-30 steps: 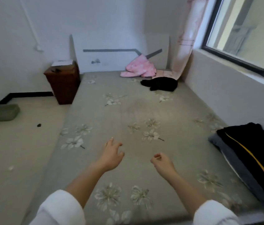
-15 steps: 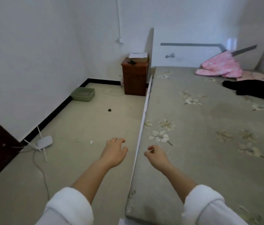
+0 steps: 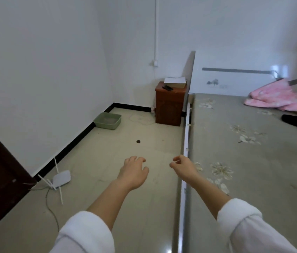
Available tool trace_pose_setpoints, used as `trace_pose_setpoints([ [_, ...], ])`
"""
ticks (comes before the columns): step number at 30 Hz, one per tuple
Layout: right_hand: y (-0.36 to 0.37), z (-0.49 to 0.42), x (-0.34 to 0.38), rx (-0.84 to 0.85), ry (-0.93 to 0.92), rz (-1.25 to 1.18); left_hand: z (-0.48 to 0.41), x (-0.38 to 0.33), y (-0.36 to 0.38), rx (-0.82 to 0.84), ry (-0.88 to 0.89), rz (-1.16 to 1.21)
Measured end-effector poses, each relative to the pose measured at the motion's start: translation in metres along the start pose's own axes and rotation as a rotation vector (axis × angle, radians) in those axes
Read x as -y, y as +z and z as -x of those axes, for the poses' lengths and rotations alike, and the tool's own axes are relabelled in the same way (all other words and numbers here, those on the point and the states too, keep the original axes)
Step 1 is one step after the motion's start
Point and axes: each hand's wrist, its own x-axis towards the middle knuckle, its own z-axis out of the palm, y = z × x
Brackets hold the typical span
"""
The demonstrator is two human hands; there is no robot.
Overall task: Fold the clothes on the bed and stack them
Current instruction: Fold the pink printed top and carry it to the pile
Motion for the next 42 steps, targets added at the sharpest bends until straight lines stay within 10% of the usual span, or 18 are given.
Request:
trace_pose_setpoints([
  [25,-0.037,-0.419,0.115,-0.252,0.135,-0.003,-0.518,0.016,-0.092,0.051,0.367,-0.054],
  [42,-0.227,-0.681,-0.003,-0.497,0.489,0.003,-0.862,-0.221,0.015,0.351,0.704,-0.056],
])
